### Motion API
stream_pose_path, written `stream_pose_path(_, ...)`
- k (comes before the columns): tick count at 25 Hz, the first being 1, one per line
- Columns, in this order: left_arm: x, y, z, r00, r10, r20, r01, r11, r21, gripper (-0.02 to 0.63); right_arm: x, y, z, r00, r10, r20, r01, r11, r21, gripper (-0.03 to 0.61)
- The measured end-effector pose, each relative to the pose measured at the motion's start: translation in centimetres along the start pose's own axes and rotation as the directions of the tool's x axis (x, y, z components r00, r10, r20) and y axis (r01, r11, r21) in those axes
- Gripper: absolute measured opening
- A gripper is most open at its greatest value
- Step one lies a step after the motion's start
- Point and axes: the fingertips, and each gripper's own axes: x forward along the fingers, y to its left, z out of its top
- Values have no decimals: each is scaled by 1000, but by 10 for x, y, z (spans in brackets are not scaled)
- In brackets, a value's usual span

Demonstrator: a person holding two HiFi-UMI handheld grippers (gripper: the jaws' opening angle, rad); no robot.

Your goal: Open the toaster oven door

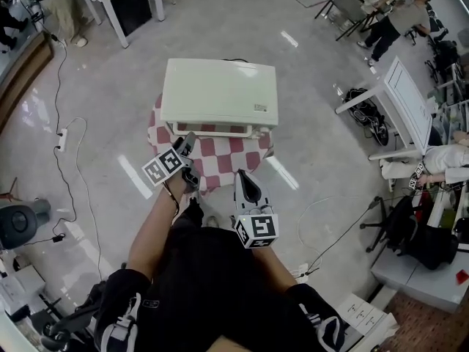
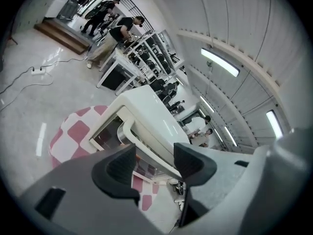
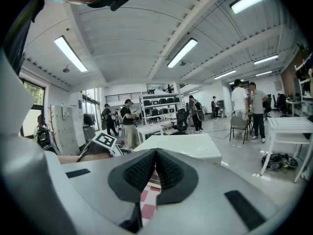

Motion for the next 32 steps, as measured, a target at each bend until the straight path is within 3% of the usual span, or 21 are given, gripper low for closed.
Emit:
stream_pose_path(3, 14, 5, 1, 999, 32, -1, -32, 999, -6, 235, 8, -5, 1, 1000, -5, -3, 5, 1000, -1, 25)
stream_pose_path(9, 14, 12, 4, 998, 57, 17, -56, 996, -69, 173, 12, -5, 6, 1000, 0, 2, 0, 1000, -7, 25)
stream_pose_path(13, 11, 15, 2, 997, 77, 31, -74, 992, -104, 216, 12, -8, 7, 1000, -2, 5, 2, 1000, -8, 25)
stream_pose_path(17, 20, 19, -11, 999, 52, -7, -53, 986, -160, 233, 8, -10, 6, 1000, -4, 4, 4, 1000, -10, 25)
stream_pose_path(28, 40, 46, -11, 997, 79, -2, -76, 953, -292, 230, -5, -17, 0, 1000, -13, -2, 13, 1000, -9, 25)
stream_pose_path(32, 41, 46, -10, 998, 56, 18, -49, 961, -274, 221, -7, -17, -4, 1000, -13, -4, 13, 1000, -9, 25)
